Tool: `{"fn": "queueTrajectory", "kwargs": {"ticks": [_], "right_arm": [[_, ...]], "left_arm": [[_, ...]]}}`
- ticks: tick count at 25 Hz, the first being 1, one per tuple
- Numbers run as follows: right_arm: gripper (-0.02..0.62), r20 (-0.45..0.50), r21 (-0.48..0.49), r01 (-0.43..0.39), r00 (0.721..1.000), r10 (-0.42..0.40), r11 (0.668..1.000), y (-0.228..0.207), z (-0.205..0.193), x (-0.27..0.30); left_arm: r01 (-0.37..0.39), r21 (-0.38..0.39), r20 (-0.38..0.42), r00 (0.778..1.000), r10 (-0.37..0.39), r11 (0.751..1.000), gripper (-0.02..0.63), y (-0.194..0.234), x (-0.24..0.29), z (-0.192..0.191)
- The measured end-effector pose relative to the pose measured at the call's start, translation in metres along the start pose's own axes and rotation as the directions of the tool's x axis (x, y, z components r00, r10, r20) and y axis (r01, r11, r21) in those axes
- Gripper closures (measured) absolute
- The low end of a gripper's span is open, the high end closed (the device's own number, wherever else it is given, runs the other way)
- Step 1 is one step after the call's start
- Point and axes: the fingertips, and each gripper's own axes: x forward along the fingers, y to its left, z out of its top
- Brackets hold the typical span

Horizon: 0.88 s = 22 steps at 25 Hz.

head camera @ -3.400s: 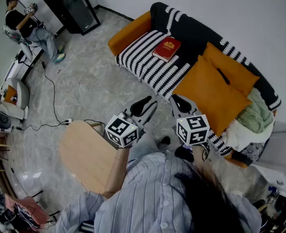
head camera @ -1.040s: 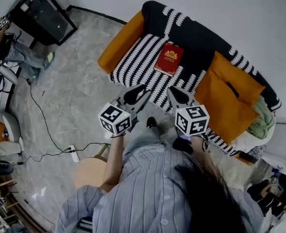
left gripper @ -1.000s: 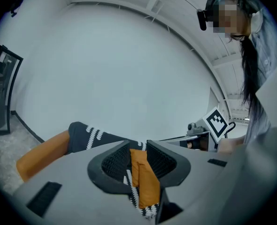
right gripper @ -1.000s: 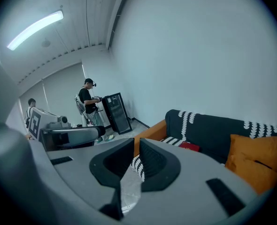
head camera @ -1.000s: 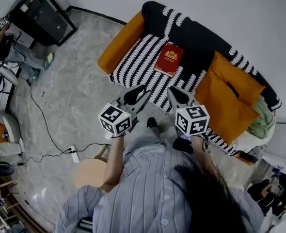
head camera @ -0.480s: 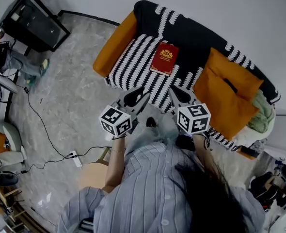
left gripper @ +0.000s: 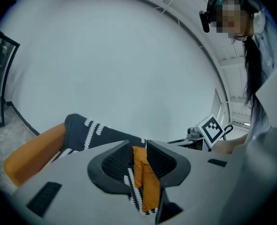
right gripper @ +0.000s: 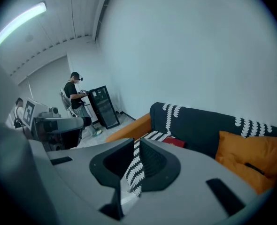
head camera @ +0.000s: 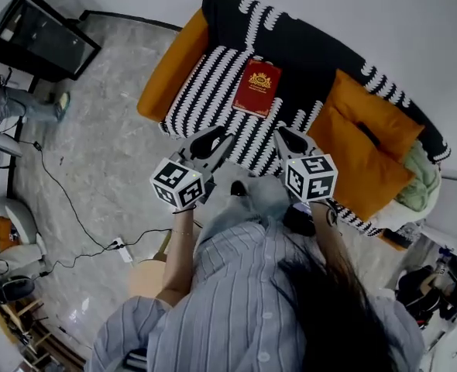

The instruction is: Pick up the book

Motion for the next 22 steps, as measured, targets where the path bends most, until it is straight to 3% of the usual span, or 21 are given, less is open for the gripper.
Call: {"fn": "queueTrajectory", "kwargs": {"ticks": [5, 13, 19, 22], "right_arm": [[0.549, -0.053, -0.007, 0.006, 0.999, -0.007, 1.0, -0.041, -0.002, 0.03], [0.549, -0.122, 0.037, 0.003, 0.993, 0.002, 0.999, -0.106, -0.016, 0.104], [0.551, -0.203, -0.036, 0.004, 0.979, -0.011, 0.999, -0.144, -0.031, 0.157], [0.549, -0.231, -0.022, 0.007, 0.973, -0.012, 1.0, -0.165, -0.045, 0.186]], "left_arm": [[0.037, -0.033, -0.035, 0.999, -0.038, 0.999, 0.499, 0.027, 0.034, -0.005], [0.011, -0.067, -0.129, 0.991, -0.02, 0.998, 0.499, 0.089, 0.097, -0.039], [-0.009, -0.078, -0.247, 0.969, -0.011, 0.997, 0.499, 0.13, 0.144, -0.075], [-0.022, -0.078, -0.308, 0.951, -0.003, 0.997, 0.499, 0.153, 0.166, -0.094]]}}
